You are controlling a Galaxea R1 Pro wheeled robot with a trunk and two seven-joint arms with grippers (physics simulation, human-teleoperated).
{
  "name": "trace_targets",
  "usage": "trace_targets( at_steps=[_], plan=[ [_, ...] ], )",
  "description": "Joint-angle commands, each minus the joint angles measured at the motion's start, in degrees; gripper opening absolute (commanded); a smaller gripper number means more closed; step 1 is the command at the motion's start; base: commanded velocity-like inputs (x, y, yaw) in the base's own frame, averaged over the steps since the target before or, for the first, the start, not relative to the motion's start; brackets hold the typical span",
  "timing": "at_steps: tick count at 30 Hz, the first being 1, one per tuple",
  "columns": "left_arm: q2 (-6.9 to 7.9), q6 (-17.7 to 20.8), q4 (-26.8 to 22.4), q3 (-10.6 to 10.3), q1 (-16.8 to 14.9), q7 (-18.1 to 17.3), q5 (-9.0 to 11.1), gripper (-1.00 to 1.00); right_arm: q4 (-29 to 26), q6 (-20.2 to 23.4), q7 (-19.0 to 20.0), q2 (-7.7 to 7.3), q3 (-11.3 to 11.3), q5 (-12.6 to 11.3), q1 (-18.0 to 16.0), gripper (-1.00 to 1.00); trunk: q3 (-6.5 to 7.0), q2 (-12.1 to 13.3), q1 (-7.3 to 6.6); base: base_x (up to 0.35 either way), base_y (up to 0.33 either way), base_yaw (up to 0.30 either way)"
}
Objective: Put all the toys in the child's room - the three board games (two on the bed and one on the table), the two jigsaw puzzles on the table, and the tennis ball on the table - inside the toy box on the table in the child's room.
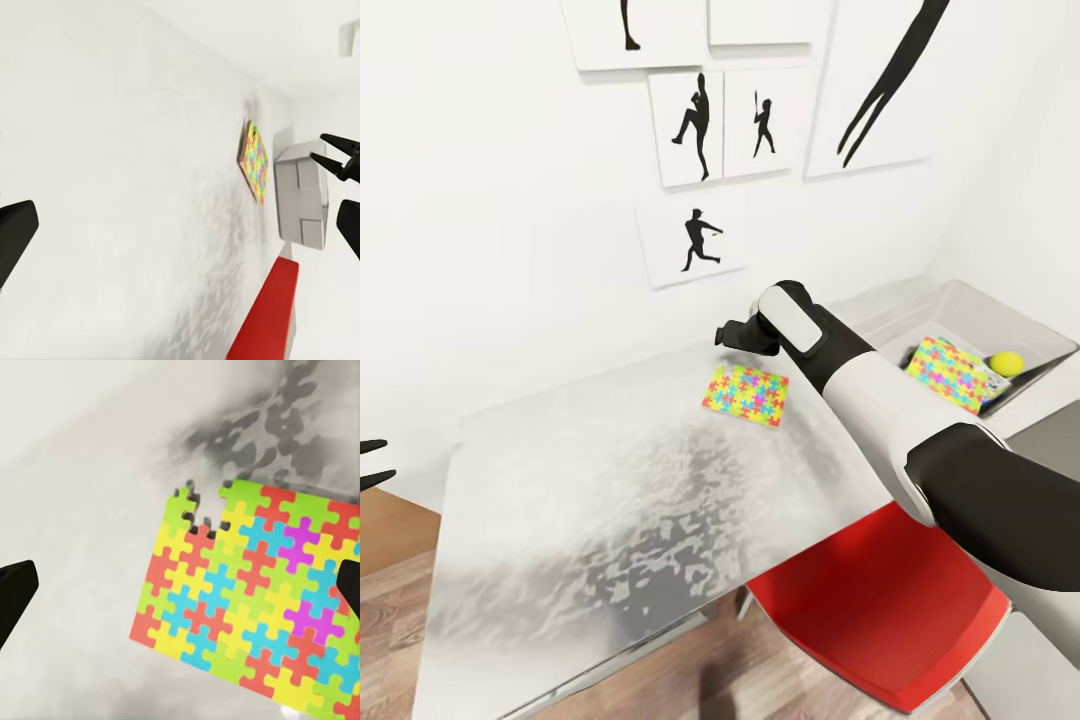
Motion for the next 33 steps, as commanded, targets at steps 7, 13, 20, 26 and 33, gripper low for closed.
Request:
trace_targets(
  at_steps=[7,13,20,26,33],
  plan=[
    [0.02,0.60,0.01,-0.01,-0.04,-0.22,-0.01,1.00,-0.09,-0.03,-0.55,0.00,0.17,-0.54,-0.06,1.00,-0.21,-0.05,0.02,0.066,0.000,0.000],
    [0.02,0.60,0.01,0.00,-0.08,-0.21,-0.01,1.00,-0.11,-0.01,-0.54,0.00,0.17,-0.54,-0.05,1.00,-0.22,-0.05,0.02,0.119,0.000,0.000],
    [0.02,0.60,0.01,-0.02,-0.07,-0.22,-0.04,1.00,-0.11,-0.26,-0.81,0.00,0.17,-0.37,0.01,1.00,-0.22,-0.05,0.02,0.033,0.000,0.000],
    [0.00,0.60,0.01,-0.07,-0.05,-0.22,-0.07,1.00,0.03,-0.64,-1.16,0.00,0.19,-0.03,0.62,1.00,-0.22,-0.05,0.02,0.005,0.000,0.000],
    [0.04,0.60,0.01,-0.08,-0.07,-0.22,-0.09,1.00,0.76,-2.81,-1.31,0.00,0.21,2.40,1.83,1.00,-0.22,-0.05,0.02,0.000,0.000,0.000]
  ],
)
